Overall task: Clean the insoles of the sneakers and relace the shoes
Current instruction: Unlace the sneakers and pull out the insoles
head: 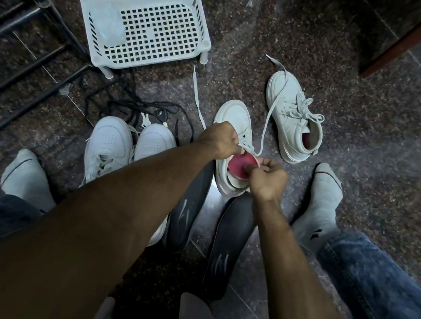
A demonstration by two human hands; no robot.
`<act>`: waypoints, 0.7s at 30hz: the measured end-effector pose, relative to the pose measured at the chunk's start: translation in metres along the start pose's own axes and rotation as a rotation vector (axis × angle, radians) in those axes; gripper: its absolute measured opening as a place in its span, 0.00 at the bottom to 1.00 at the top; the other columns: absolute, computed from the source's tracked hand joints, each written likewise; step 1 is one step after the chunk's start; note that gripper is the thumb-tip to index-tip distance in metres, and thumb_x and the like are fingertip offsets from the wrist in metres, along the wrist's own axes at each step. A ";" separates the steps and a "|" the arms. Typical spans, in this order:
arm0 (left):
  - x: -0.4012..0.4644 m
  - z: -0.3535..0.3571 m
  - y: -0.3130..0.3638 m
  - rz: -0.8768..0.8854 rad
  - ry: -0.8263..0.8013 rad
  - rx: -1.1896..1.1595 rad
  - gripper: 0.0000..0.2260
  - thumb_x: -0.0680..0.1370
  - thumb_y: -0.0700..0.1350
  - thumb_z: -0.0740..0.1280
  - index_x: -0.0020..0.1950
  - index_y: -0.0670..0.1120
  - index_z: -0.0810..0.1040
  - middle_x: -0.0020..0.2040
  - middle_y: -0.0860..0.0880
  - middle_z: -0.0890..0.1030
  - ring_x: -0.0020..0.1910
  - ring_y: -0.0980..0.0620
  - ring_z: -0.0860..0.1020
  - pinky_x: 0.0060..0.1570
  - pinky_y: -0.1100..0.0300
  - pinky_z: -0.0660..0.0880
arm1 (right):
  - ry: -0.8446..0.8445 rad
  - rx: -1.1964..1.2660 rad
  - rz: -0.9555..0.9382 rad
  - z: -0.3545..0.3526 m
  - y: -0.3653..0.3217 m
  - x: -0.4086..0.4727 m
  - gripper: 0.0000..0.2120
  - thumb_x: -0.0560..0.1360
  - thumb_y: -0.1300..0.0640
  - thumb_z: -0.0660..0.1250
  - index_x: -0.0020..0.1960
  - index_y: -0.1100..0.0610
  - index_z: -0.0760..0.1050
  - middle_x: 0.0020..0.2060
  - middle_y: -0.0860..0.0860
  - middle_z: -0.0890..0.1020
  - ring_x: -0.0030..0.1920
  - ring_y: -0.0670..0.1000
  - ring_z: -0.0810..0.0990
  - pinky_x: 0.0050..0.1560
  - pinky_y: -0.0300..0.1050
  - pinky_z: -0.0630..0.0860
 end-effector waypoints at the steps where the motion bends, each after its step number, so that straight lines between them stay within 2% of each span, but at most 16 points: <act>1: 0.000 0.000 -0.001 0.005 -0.004 -0.006 0.23 0.71 0.46 0.74 0.25 0.45 0.63 0.24 0.50 0.62 0.26 0.51 0.62 0.30 0.60 0.60 | -0.008 0.019 0.005 -0.009 -0.006 -0.002 0.06 0.62 0.60 0.73 0.35 0.54 0.76 0.30 0.49 0.81 0.31 0.48 0.79 0.37 0.46 0.77; 5: 0.001 0.004 -0.004 0.005 -0.012 -0.056 0.21 0.72 0.48 0.75 0.26 0.46 0.67 0.25 0.52 0.66 0.27 0.54 0.65 0.33 0.61 0.63 | -0.076 -0.019 -0.024 -0.045 -0.027 -0.009 0.10 0.67 0.66 0.72 0.31 0.56 0.75 0.23 0.48 0.75 0.21 0.43 0.69 0.22 0.35 0.65; 10: -0.008 0.007 0.000 -0.008 0.024 -0.006 0.16 0.73 0.49 0.73 0.30 0.46 0.72 0.29 0.51 0.71 0.32 0.51 0.71 0.36 0.61 0.66 | 0.003 0.026 -0.091 -0.081 -0.059 -0.026 0.13 0.68 0.70 0.64 0.29 0.57 0.72 0.18 0.46 0.70 0.17 0.41 0.63 0.18 0.33 0.58; 11: -0.010 0.008 0.003 0.002 0.031 0.033 0.13 0.73 0.48 0.73 0.33 0.45 0.75 0.32 0.50 0.75 0.35 0.49 0.74 0.38 0.59 0.69 | 0.019 0.044 -0.109 -0.089 -0.066 -0.028 0.14 0.67 0.71 0.63 0.27 0.57 0.71 0.16 0.45 0.68 0.16 0.42 0.62 0.18 0.32 0.56; 13: -0.016 0.010 0.007 -0.002 0.038 0.113 0.05 0.73 0.46 0.72 0.45 0.46 0.80 0.44 0.47 0.81 0.46 0.46 0.79 0.47 0.57 0.75 | 0.034 0.031 -0.153 -0.106 -0.081 -0.031 0.14 0.66 0.71 0.62 0.26 0.56 0.70 0.15 0.45 0.67 0.16 0.44 0.61 0.19 0.31 0.54; 15: -0.023 0.013 0.008 -0.007 0.042 0.149 0.10 0.74 0.45 0.71 0.54 0.48 0.79 0.55 0.46 0.80 0.55 0.44 0.78 0.55 0.55 0.75 | 0.050 -0.027 -0.188 -0.125 -0.092 -0.032 0.12 0.65 0.70 0.62 0.27 0.56 0.70 0.16 0.47 0.67 0.16 0.45 0.61 0.20 0.31 0.54; 17: -0.030 0.017 0.005 0.034 0.054 0.182 0.14 0.75 0.44 0.70 0.60 0.48 0.77 0.61 0.45 0.76 0.59 0.43 0.77 0.58 0.53 0.74 | 0.084 -0.085 -0.218 -0.144 -0.095 -0.032 0.11 0.64 0.68 0.63 0.27 0.56 0.70 0.19 0.50 0.67 0.17 0.45 0.60 0.21 0.30 0.54; 21: -0.043 0.027 -0.008 0.065 0.082 0.232 0.22 0.77 0.42 0.65 0.70 0.53 0.68 0.65 0.44 0.72 0.60 0.39 0.76 0.58 0.48 0.74 | 0.174 -0.180 -0.242 -0.173 -0.085 -0.030 0.09 0.64 0.67 0.64 0.28 0.57 0.71 0.23 0.54 0.68 0.16 0.43 0.61 0.18 0.31 0.54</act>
Point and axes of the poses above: each hand's wrist, its own x-axis towards the middle knuckle, its own z-axis out of the palm, y = z × x, the point moved 1 cm from there along x, towards the middle knuckle
